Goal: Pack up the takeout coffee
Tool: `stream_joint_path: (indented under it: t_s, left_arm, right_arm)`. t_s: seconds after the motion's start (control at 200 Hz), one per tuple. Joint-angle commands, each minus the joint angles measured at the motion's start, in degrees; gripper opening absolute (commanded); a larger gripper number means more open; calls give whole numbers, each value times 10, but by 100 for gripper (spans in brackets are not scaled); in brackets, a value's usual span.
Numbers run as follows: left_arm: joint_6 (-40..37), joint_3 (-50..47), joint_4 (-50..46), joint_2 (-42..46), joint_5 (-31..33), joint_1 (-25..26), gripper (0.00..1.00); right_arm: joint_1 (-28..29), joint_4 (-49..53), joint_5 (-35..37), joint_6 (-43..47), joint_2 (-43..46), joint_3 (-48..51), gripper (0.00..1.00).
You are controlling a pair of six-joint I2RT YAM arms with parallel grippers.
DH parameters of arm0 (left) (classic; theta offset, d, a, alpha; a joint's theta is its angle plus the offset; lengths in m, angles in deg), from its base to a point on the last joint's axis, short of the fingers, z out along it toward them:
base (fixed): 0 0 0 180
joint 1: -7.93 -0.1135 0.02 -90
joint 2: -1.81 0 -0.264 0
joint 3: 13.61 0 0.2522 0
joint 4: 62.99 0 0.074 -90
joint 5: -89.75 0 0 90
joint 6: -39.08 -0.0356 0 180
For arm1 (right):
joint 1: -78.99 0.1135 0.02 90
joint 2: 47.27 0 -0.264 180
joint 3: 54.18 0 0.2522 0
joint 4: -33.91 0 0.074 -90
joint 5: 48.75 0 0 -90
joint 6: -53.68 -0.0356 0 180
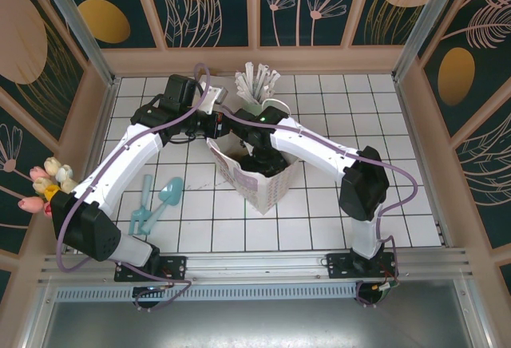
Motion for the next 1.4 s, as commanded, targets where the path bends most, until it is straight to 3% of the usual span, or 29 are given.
stream_joint_path:
  t_s: [0.0, 1.391]
  left_arm:
    - [-5, -3, 5, -5, 0, 2, 0]
    - [15, -35, 43, 27, 0, 1, 0]
  right_arm:
    - [2, 21, -9, 12, -6, -12, 43]
    - [-4, 0, 3, 20, -22, 12, 43]
